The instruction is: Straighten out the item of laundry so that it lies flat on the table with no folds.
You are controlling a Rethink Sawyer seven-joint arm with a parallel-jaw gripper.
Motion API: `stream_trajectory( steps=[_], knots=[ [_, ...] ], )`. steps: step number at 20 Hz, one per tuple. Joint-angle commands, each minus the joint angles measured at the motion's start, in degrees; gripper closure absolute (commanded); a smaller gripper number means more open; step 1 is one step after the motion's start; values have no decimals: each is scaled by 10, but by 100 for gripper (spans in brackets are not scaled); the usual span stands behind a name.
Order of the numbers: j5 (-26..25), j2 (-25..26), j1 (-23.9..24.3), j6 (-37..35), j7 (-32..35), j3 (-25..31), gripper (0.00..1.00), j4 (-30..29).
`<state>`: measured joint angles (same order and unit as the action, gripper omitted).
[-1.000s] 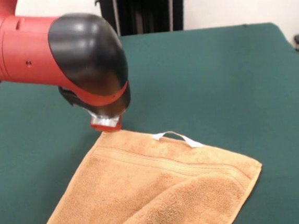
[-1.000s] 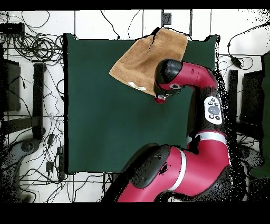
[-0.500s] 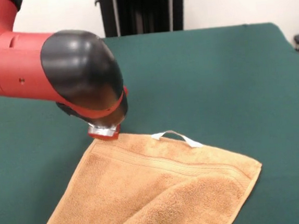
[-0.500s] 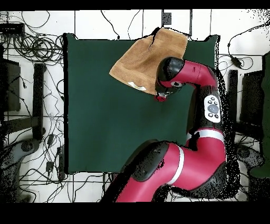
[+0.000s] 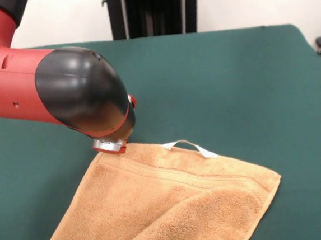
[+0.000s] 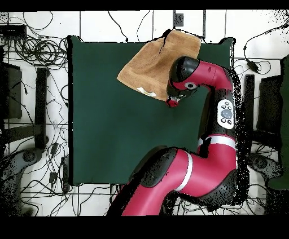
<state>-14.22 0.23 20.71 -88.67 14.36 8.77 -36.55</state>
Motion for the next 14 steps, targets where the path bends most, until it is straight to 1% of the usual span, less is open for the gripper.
stream_trajectory(
  steps=[1, 10, 14],
  knots=[
    [-59, 136, -4, 284, 62, 44, 0, 10],
    [-44, 134, 4, 297, 51, 57, 0, 0],
    [-43, 134, 5, 291, 49, 57, 0, 2]
  ],
)
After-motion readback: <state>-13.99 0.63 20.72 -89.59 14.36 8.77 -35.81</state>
